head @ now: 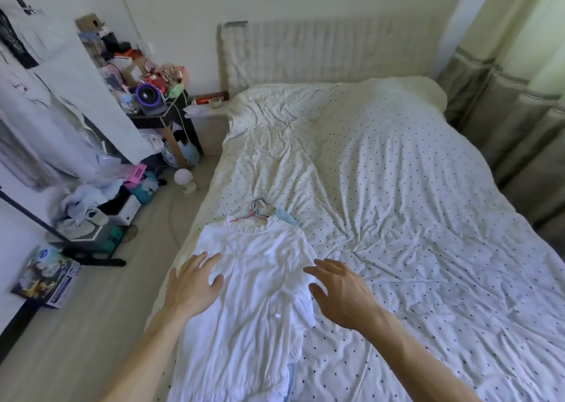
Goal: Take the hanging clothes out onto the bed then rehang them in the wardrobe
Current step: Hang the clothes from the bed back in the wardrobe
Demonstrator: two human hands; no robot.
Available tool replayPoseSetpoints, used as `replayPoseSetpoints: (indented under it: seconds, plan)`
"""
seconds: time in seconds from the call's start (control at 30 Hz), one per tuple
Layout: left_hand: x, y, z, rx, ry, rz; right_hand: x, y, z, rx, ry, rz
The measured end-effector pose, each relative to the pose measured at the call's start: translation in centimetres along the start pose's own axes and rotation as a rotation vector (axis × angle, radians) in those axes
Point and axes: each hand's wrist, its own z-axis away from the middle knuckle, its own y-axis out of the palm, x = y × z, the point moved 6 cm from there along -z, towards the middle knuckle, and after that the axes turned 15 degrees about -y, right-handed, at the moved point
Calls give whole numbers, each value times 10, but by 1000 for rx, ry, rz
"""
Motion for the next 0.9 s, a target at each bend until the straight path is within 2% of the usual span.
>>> replayPoseSetpoints:
  seconds: [0.2, 0.57, 0.67, 0.8, 0.9]
  plan:
    - [4, 21, -97, 133, 1, -24, -29, 45, -88, 117, 91, -8]
    - [9, 130, -342, 383, 13, -221, -113, 215, -250, 464, 339, -126]
    - [8, 161, -402, 349, 2, -235, -137, 265, -268, 574, 376, -117]
    - [13, 187, -470, 158, -6, -201, -156, 325, -267, 707, 446, -165]
    - [21, 210, -491, 206, -32, -190, -153, 347, -253, 759, 452, -131]
